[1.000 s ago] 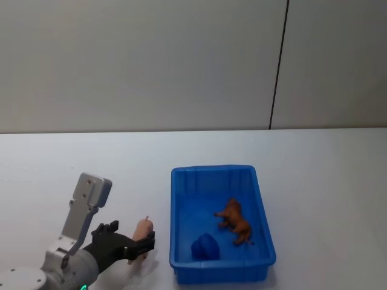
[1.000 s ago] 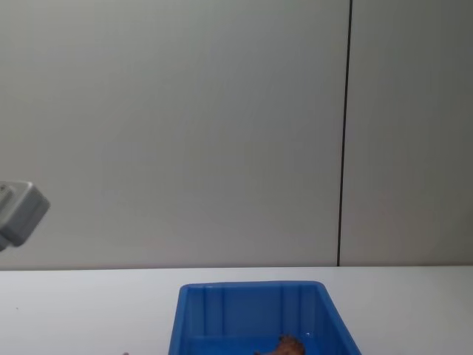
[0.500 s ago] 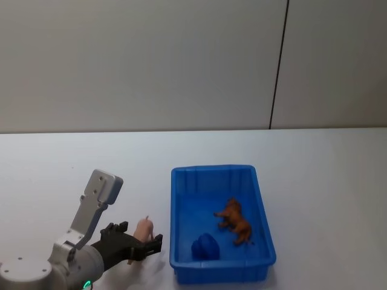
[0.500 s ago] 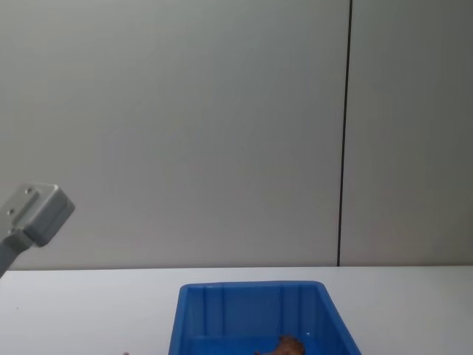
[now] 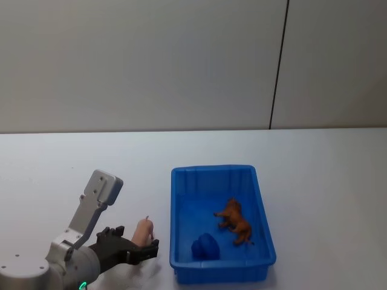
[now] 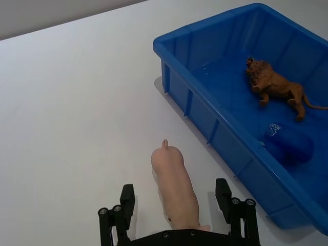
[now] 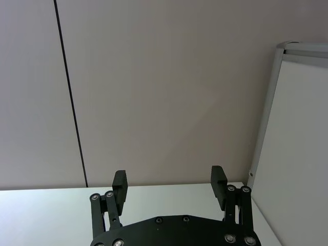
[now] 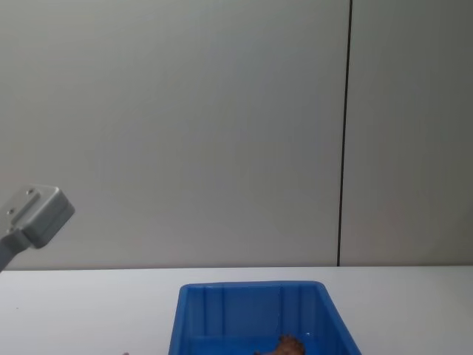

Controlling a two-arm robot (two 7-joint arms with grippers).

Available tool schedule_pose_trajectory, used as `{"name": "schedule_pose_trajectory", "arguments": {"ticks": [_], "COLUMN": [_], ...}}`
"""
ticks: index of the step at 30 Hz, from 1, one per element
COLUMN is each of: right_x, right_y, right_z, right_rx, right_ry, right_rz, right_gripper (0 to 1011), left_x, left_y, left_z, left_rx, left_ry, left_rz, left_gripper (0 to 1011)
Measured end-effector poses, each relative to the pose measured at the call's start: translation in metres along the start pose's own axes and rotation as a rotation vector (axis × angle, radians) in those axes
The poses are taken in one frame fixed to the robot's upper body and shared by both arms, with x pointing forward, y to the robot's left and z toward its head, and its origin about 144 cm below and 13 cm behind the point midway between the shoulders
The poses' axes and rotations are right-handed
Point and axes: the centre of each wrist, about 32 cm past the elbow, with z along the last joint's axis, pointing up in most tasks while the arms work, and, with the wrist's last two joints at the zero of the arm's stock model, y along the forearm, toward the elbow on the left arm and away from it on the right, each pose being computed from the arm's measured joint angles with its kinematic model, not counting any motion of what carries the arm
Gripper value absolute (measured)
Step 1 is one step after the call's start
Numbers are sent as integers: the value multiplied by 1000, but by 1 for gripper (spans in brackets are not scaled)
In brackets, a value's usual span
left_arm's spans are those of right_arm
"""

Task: Pick up the two dolls from the table and place them into the box.

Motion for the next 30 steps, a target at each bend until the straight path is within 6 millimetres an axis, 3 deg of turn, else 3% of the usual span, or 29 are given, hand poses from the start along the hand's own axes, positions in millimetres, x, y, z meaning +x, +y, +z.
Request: {"name": "schedule_pose_trajectory", "arguments": {"ticks": [9, 22, 25, 30], "right_x": [0, 0, 0, 0], "right_y": [0, 0, 0, 0], "right_z": [0, 0, 0, 0], "right_rx": [0, 0, 0, 0], "right_ry": [0, 0, 0, 0], "right_rz": [0, 0, 0, 0], "right_gripper": [1001, 1001, 1001, 1001], "left_x": [0, 0, 0, 0], "left_y": [2, 3, 3, 3], "left_z": [1, 2, 2, 2], "left_rx": [13, 21, 22, 23], "left_ry": [-3, -4, -5, -5], "left_rz": [3, 5, 6, 6], "left_gripper": [965, 625, 483, 382]}}
